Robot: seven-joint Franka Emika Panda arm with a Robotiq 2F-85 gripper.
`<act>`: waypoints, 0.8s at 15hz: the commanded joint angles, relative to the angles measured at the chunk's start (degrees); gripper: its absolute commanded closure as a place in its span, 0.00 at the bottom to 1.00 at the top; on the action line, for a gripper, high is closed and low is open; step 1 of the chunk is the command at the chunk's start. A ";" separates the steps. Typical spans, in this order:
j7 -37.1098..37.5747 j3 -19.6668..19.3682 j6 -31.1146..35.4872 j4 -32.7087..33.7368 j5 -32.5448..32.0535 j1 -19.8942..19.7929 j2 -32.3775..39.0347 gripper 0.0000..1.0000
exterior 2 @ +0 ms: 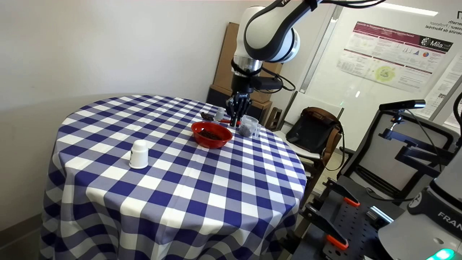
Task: Scoop some contents of the red bowl with a spoon and put them in the jug
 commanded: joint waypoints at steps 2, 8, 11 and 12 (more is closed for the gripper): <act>-0.96 0.23 1.16 -2.90 -0.33 0.15 -1.35 0.89; -2.90 0.99 0.59 -3.75 2.29 -0.77 -0.80 0.89; -3.21 1.06 0.35 -3.51 2.54 -0.95 -0.84 0.89; -2.81 0.80 0.41 -3.47 1.99 -0.72 -0.83 0.89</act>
